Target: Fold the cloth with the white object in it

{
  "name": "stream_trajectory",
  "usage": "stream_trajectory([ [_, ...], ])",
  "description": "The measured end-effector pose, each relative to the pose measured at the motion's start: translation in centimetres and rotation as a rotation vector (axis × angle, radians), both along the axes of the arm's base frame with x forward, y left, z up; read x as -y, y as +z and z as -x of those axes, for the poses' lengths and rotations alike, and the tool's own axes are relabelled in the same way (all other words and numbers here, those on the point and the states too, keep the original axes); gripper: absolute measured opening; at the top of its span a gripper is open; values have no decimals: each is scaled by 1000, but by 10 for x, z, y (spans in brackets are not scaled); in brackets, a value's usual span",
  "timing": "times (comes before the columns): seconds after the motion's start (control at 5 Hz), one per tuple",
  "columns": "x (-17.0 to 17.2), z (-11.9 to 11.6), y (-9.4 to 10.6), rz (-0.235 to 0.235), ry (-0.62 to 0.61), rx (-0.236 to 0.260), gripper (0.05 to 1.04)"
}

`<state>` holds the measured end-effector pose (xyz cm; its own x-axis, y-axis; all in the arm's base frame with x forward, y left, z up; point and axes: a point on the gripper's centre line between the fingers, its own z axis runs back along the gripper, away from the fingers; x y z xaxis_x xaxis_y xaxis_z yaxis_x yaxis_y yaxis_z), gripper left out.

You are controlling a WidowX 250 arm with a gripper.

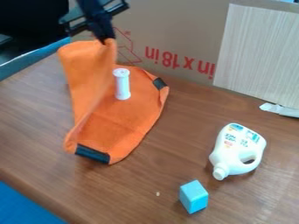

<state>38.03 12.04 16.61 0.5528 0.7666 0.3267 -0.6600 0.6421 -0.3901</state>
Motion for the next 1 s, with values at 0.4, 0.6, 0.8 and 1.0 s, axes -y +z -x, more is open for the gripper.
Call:
stream_trajectory([
  [0.4, 32, -35, -2, 10, 16, 6, 69],
  [0.6, 32, -36, -1, 12, 28, 15, 206],
  [0.8, 35, -37, 0, 29, 20, 19, 455],
  [1.0, 40, -31, 2, 62, -18, -1, 795],
])
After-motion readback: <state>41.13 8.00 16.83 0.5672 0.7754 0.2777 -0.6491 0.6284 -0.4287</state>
